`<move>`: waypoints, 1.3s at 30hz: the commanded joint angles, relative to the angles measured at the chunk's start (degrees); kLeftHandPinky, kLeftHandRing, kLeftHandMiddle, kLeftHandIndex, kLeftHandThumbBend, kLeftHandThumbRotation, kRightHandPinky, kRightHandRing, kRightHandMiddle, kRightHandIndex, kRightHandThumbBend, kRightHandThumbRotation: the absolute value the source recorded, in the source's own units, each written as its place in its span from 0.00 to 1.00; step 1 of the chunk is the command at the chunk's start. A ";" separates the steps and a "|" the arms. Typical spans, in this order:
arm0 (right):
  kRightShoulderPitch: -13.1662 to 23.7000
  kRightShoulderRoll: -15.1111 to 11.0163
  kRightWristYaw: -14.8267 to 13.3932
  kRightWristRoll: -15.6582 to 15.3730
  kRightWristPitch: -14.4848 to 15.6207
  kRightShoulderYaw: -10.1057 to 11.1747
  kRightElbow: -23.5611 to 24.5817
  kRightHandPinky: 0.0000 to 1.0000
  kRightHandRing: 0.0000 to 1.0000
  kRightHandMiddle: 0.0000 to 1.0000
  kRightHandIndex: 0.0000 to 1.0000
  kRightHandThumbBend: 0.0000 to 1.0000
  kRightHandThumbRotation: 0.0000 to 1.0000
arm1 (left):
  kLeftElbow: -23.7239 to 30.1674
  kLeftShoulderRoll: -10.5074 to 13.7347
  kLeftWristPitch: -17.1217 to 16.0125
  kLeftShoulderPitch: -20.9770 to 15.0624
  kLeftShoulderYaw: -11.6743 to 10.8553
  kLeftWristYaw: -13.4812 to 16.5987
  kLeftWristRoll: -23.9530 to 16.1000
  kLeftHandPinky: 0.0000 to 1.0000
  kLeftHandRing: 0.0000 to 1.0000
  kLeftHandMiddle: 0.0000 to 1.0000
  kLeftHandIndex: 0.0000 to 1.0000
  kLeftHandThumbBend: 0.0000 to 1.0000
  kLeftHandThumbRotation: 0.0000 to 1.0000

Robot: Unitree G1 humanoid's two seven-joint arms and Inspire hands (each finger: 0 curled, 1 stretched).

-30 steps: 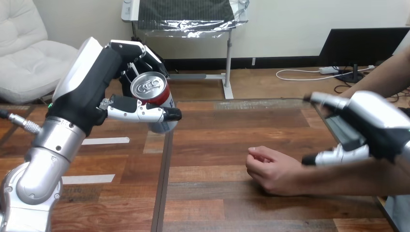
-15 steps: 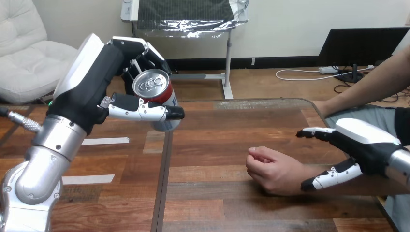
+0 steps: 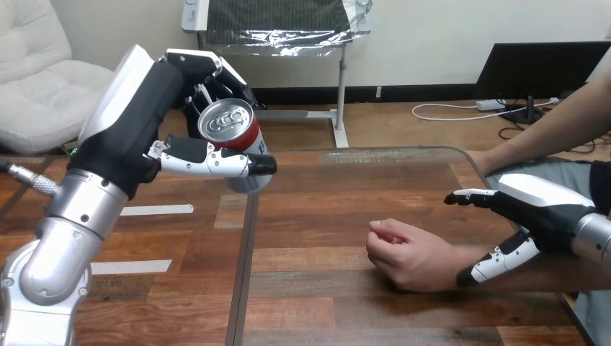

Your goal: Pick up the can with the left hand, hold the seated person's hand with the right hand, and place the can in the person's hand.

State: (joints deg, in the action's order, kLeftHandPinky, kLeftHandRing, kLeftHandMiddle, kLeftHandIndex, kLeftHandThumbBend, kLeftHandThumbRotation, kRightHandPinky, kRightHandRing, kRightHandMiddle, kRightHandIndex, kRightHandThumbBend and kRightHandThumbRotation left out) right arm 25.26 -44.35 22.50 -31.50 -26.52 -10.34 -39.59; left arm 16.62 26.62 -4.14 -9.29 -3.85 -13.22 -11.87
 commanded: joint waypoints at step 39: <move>4.34 -0.06 -0.97 -6.70 3.55 -7.30 -4.83 0.92 0.92 0.92 0.92 1.00 0.26 | 2.49 0.53 -0.62 -2.00 -2.84 0.04 1.69 0.22 0.27 0.35 0.40 0.73 0.00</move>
State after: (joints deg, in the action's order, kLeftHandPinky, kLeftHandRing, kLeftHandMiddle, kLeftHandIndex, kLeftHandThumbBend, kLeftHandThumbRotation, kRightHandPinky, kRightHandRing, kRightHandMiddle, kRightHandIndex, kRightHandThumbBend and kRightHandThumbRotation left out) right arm 28.30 -44.38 20.15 -37.55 -24.72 -15.93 -42.31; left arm 16.63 26.62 -4.10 -9.03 -5.02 -13.32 -11.21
